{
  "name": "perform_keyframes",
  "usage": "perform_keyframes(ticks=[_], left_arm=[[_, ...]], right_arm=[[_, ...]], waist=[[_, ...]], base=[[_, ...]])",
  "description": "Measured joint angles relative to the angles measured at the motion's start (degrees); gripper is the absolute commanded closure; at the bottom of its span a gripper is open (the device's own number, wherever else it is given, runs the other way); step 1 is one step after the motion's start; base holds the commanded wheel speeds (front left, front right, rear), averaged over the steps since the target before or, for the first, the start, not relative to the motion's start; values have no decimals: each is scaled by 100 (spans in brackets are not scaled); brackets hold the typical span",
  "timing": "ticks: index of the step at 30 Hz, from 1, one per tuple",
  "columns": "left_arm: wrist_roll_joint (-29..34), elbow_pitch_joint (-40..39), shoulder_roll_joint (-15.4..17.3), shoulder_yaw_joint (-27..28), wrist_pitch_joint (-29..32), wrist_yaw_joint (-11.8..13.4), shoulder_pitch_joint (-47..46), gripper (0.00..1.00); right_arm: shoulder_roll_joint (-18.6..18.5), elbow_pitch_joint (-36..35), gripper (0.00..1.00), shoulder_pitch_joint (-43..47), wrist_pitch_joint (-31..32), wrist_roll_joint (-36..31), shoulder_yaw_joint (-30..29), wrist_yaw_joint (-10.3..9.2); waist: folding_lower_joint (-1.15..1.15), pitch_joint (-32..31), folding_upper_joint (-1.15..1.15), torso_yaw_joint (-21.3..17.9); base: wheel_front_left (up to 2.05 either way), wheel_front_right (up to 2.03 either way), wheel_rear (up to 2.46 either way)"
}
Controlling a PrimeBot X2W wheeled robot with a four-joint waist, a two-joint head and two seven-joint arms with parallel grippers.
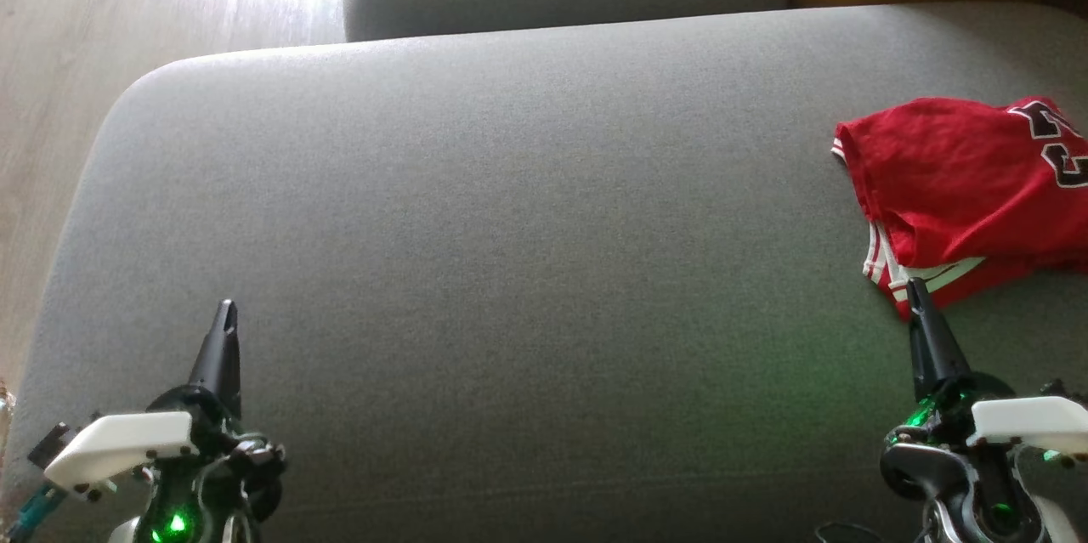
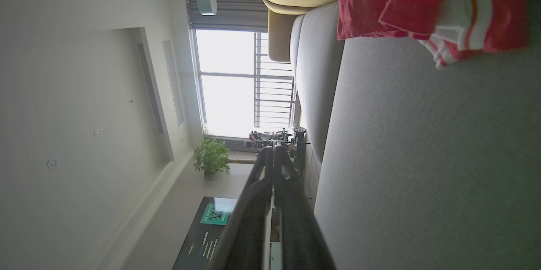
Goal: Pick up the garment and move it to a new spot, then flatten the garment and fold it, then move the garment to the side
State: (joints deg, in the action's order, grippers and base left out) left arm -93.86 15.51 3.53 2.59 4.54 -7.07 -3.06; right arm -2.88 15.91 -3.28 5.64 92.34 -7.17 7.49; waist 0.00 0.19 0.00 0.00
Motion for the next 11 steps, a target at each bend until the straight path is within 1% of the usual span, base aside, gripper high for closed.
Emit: perform_keyframes(ticks=[11], left_arm=[[0, 0, -11, 10, 24, 0, 0, 100]], right_arm=[[1, 0, 100, 0, 0, 0, -3, 0]], waist=[[0, 0, 0, 0]], base=[[0, 0, 0]])
